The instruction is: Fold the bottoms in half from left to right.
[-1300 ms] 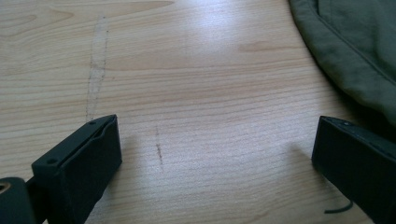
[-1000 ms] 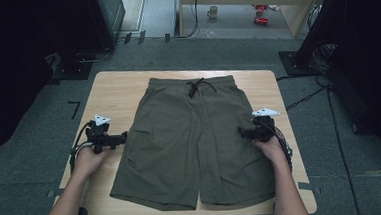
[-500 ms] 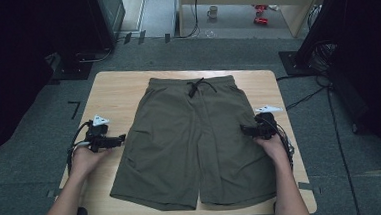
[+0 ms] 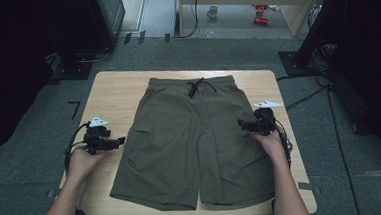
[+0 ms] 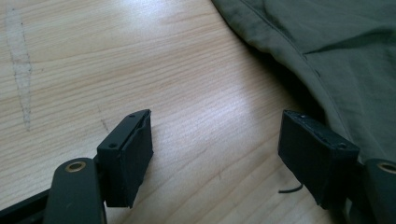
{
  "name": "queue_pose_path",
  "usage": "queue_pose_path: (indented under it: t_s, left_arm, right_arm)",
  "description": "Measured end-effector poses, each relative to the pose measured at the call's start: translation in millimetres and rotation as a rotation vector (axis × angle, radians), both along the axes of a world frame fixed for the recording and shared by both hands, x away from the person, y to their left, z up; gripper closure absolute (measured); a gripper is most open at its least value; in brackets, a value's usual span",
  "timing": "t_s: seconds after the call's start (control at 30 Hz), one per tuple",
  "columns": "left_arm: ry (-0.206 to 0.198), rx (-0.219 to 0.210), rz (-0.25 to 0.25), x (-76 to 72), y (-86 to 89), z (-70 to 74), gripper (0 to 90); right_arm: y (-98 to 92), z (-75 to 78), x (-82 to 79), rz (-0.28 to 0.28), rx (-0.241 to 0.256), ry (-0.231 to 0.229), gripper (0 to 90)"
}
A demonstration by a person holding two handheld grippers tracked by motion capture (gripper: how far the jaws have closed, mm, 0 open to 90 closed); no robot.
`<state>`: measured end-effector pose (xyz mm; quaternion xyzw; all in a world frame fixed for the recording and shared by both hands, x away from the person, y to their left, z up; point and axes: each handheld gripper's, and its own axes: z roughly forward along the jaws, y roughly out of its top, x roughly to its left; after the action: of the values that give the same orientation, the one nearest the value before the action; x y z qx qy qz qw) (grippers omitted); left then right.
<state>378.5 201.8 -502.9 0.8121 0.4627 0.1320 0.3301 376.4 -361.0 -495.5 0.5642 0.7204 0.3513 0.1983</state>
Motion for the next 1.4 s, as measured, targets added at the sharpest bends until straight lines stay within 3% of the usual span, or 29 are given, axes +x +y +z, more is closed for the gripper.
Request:
queue_pose_path:
  t_s: [0.53,0.77,1.07,1.4]
  left_arm:
    - [-0.041,-0.025,-0.047,-30.7,2.1,12.5,30.6]
    - [-0.069,-0.013,-0.107,-49.4,-4.2,17.8,31.7]
    - [-0.047,-0.032,-0.161,-65.9,-10.1,15.7,32.7]
    - [-0.070,-0.048,-0.234,-82.1,-12.9,5.4,32.6]
  right_arm:
    - [16.2,3.4,10.2,0.050,0.001,0.016,29.1]
    - [19.6,2.0,13.5,0.061,0.000,0.023,29.5]
    - [22.3,0.1,15.9,0.069,-0.007,0.036,29.6]
    - [26.5,0.7,16.9,0.069,-0.019,0.028,29.5]
